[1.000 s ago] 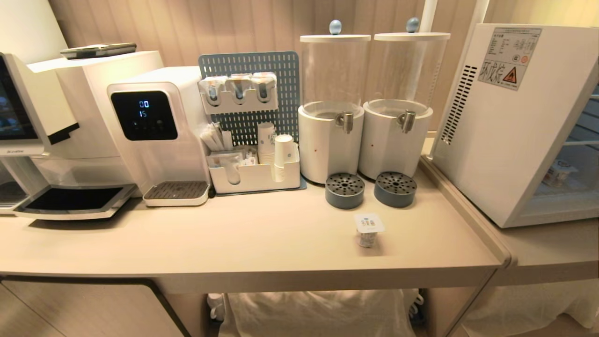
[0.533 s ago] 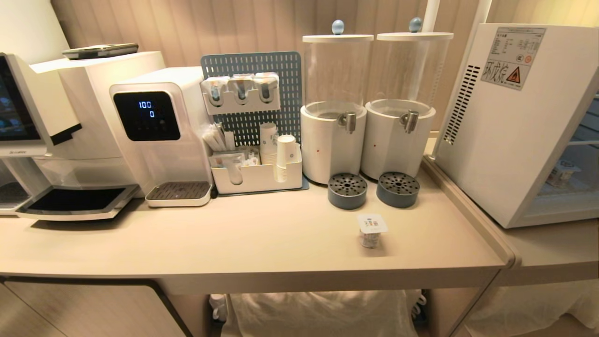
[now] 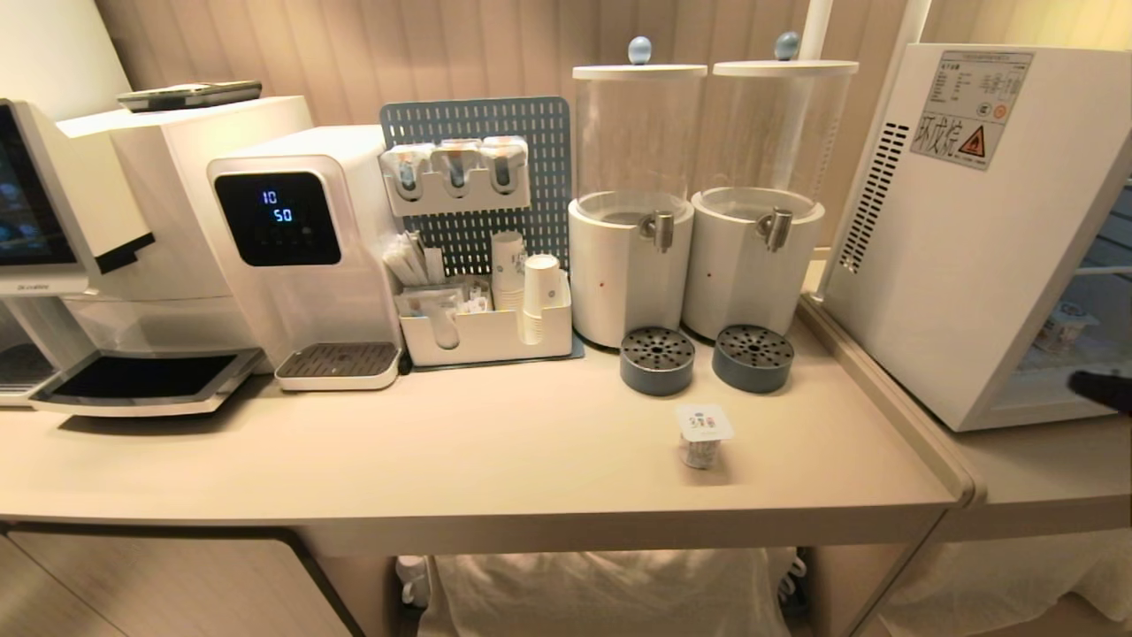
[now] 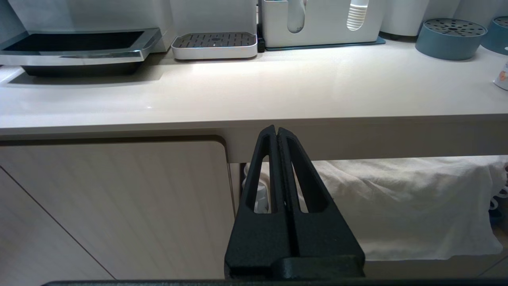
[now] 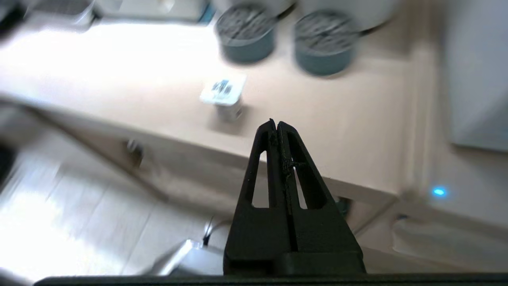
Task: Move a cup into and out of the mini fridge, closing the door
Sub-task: Put the yoghurt in the freezer
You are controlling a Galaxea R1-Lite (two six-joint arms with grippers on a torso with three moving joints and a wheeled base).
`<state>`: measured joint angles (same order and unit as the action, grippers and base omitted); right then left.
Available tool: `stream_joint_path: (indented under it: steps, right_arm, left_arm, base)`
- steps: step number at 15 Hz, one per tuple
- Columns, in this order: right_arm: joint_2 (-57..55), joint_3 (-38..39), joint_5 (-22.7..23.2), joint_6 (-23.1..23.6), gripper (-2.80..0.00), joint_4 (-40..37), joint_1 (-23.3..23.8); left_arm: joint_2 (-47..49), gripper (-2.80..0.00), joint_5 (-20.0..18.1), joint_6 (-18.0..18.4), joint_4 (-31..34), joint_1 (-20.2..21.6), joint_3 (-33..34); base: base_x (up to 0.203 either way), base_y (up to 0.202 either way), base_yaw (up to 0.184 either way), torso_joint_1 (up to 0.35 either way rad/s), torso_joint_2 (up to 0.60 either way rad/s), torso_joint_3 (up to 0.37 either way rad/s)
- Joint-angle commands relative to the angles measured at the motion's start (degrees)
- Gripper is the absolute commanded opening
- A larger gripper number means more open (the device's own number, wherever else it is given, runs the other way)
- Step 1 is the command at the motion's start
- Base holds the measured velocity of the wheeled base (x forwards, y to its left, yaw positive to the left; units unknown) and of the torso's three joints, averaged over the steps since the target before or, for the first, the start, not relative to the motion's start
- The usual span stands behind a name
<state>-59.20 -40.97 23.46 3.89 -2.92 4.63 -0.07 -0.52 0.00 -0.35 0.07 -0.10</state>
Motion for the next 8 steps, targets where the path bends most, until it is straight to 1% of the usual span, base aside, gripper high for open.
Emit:
stream_joint_path:
  steps: [1, 2, 3, 4, 5, 6, 8]
  right_arm:
    - [-17.86, -0.32, 13.47, 5.80, -2.80, 2.96, 2.88]
    - [-23.51, -0.01, 17.66, 8.53, -2.80, 5.91, 4.04]
    - [-28.86, 0.65, 20.36, 10.43, -2.80, 9.72, 4.76]
    - [-33.62, 1.51, 21.70, 11.62, -2.80, 14.46, 4.80]
    - [-38.54, 2.44, 21.62, 12.51, -2.80, 20.52, 4.20]
    - [-43.17, 3.25, 20.11, 13.12, -2.80, 26.69, 3.01]
    - [-51.30, 4.03, 14.78, 13.82, -2.80, 37.14, -1.11]
  left_arm:
    - [0.07, -2.80, 0.00, -0.09, -0.01, 0.01, 0.01]
    - [0.07, -2.80, 0.08, 0.00, 0.00, 0.01, 0.01]
    - [0.07, -2.80, 0.00, 0.00, 0.00, 0.01, 0.01]
    - [0.07, -2.80, 0.00, 0.00, 0.00, 0.01, 0.01]
    - [0.07, -2.80, 0.00, 0.00, 0.00, 0.01, 0.01]
    - [0.07, -2.80, 0.00, 0.00, 0.00, 0.01, 0.01]
    - [0.07, -2.80, 0.00, 0.00, 0.00, 0.01, 0.01]
  base:
    - [0.000, 0.000, 0.000, 0.000, 0.00, 0.000]
    - [0.000, 0.000, 0.000, 0.000, 0.00, 0.000]
    - [0.000, 0.000, 0.000, 0.000, 0.00, 0.000]
    - [0.000, 0.000, 0.000, 0.000, 0.00, 0.000]
    - [0.000, 0.000, 0.000, 0.000, 0.00, 0.000]
    - [0.000, 0.000, 0.000, 0.000, 0.00, 0.000]
    - [0.000, 0.000, 0.000, 0.000, 0.00, 0.000]
